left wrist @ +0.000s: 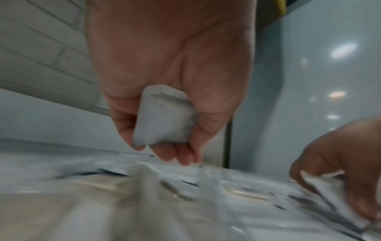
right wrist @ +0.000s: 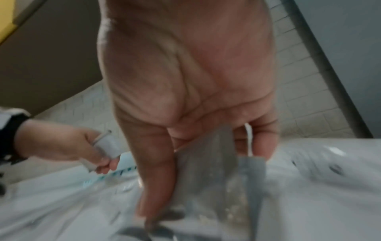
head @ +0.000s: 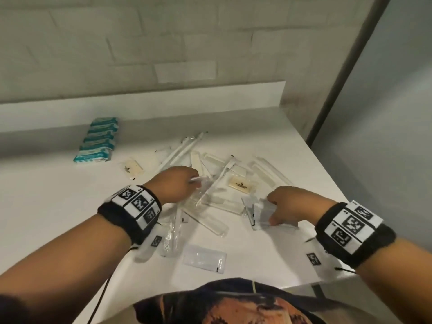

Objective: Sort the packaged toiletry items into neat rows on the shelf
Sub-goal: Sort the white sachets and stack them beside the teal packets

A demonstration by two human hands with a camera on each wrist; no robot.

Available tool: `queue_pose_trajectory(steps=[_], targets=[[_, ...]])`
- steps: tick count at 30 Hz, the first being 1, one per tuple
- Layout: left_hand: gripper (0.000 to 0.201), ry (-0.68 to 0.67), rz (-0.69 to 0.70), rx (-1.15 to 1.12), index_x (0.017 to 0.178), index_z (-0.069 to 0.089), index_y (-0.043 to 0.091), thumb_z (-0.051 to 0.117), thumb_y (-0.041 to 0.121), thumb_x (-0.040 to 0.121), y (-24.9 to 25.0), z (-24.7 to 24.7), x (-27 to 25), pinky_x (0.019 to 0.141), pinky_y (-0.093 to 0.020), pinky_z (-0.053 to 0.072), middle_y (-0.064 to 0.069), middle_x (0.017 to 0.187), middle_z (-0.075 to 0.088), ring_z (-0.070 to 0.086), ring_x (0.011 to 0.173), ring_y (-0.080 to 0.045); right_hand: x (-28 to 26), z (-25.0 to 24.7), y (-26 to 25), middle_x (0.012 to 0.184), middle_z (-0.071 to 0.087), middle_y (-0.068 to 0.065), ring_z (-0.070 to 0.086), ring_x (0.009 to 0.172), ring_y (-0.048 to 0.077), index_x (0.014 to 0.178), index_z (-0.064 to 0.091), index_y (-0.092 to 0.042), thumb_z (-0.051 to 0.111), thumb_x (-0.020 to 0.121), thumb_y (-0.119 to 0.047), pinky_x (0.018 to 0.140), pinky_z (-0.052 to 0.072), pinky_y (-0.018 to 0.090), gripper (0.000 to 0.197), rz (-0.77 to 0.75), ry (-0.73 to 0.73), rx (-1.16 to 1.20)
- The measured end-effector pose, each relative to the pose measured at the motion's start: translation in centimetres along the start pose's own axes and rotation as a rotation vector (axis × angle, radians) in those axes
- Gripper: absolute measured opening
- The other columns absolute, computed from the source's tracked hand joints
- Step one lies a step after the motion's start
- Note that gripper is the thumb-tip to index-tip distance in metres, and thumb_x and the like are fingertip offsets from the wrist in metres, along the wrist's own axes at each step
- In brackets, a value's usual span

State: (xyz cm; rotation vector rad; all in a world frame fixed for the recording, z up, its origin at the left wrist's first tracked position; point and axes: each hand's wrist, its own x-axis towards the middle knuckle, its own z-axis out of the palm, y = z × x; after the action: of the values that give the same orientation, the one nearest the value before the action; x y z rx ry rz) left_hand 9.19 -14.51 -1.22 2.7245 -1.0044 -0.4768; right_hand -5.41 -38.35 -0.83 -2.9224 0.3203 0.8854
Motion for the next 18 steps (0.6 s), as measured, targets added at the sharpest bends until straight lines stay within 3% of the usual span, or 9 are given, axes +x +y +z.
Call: queue_pose_trajectory(steps=[4, 6, 8, 11, 15, 18], targets=[[0.016, 0.189, -0.236, -0.155, 0.093, 0.064, 0.02, 0.048, 0.025, 0.093, -4.3, -2.0, 1.1, 0.075, -0.03, 0.043, -0.005, 0.104, 0.066, 0.057, 0.089, -0.022, 0.8, -3.8, -1.2, 0.119, 0.056, 0.002, 0.053, 0.1, 0.021, 0.112, 0.055, -0.015, 0.056, 0.09, -0.033, 0.076, 0.041, 0.029, 0.029, -0.108, 0.176, 0.105], [0.023, 0.247, -0.34, -0.221, 0.101, 0.065, 0.013, 0.048, 0.025, 0.093, -5.8, -2.6, 1.8, 0.083, -0.033, 0.045, -0.009, 0.108, 0.066, 0.059, 0.098, -0.028, 2.0, -5.4, -3.1, 0.12, 0.056, 0.001, 0.052, 0.098, 0.019, 0.114, 0.055, -0.016, 0.054, 0.091, -0.032, 0.076, 0.04, 0.029, 0.028, -0.187, 0.251, 0.126], [0.027, 0.274, -0.385, -0.245, 0.105, 0.064, 0.01, 0.047, 0.027, 0.094, -6.7, -2.9, 2.7, 0.083, -0.033, 0.044, -0.011, 0.109, 0.066, 0.059, 0.1, -0.03, 3.6, -6.5, -5.7, 0.12, 0.057, 0.001, 0.054, 0.099, 0.019, 0.114, 0.056, -0.019, 0.055, 0.09, -0.032, 0.081, 0.046, 0.032, 0.027, -0.273, 0.255, 0.111], [0.027, 0.229, -0.356, -0.195, 0.103, 0.062, 0.009, 0.046, 0.029, 0.095, -7.2, -3.0, 4.0, 0.078, -0.03, 0.041, -0.011, 0.107, 0.066, 0.058, 0.093, -0.028, 5.9, -6.7, -8.0, 0.128, 0.057, -0.002, 0.057, 0.108, 0.022, 0.127, 0.052, -0.024, 0.061, 0.086, -0.032, 0.092, 0.05, 0.04, 0.043, -0.325, 0.129, -0.012], [0.027, 0.046, -0.175, -0.025, 0.098, 0.059, 0.012, 0.045, 0.035, 0.096, -6.6, -2.5, 4.8, 0.072, -0.03, 0.043, -0.005, 0.096, 0.064, 0.059, 0.087, -0.025, 6.7, -7.6, -6.7, 0.113, 0.063, 0.001, 0.059, 0.097, 0.022, 0.109, 0.057, -0.021, 0.058, 0.087, -0.026, 0.085, 0.05, 0.035, 0.023, -0.268, -0.045, -0.138], [0.025, -0.109, -0.054, -0.133, 0.097, 0.061, 0.018, 0.051, 0.04, 0.093, -5.4, -2.2, 4.6, 0.076, -0.034, 0.051, 0.001, 0.093, 0.066, 0.064, 0.085, -0.021, 6.6, -9.3, -4.6, 0.109, 0.063, 0.002, 0.06, 0.093, 0.021, 0.109, 0.057, -0.016, 0.057, 0.091, -0.026, 0.072, 0.047, 0.028, 0.021, -0.226, -0.008, -0.035]])
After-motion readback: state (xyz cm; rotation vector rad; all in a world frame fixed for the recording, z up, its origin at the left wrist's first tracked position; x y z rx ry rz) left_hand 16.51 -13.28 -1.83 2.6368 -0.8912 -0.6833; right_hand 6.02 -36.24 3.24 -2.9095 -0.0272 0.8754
